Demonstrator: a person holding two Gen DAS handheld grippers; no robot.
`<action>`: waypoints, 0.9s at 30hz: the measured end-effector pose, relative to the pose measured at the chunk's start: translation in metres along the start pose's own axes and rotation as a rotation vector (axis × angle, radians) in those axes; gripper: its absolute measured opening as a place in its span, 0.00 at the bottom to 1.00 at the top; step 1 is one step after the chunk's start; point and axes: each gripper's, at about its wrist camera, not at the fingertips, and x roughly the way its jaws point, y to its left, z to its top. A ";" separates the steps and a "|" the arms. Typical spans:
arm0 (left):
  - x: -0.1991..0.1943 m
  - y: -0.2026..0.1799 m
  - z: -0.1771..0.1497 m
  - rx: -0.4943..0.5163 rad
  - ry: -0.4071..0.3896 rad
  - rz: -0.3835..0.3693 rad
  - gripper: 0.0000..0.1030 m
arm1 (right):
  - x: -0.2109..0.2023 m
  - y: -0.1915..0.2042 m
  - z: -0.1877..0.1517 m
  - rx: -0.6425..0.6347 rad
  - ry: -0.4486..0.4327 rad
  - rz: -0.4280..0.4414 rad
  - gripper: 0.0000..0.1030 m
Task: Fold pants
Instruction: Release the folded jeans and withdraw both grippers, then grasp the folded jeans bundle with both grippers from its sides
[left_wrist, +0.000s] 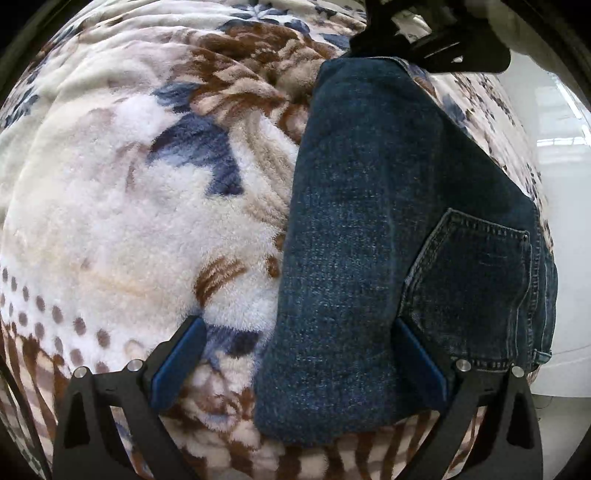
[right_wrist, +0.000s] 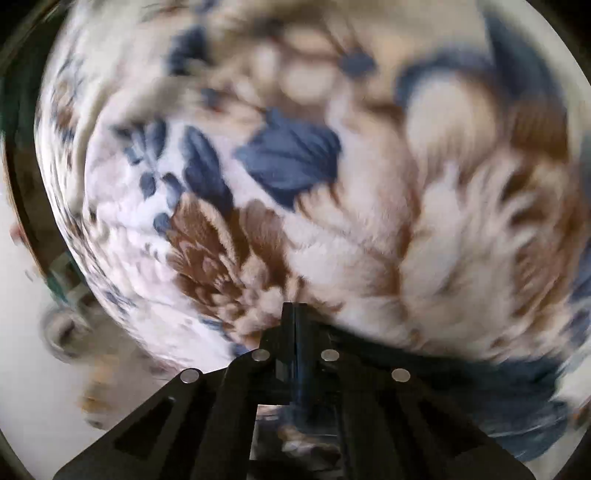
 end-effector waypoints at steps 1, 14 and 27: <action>0.000 0.000 0.000 0.004 0.001 0.000 1.00 | -0.002 0.005 -0.005 -0.028 0.008 0.000 0.01; 0.008 -0.017 0.004 0.062 -0.015 0.026 1.00 | 0.023 0.027 -0.015 -0.107 -0.001 -0.168 0.13; -0.036 -0.029 0.029 0.082 -0.079 0.025 1.00 | -0.093 -0.022 -0.085 -0.272 -0.307 0.022 1.00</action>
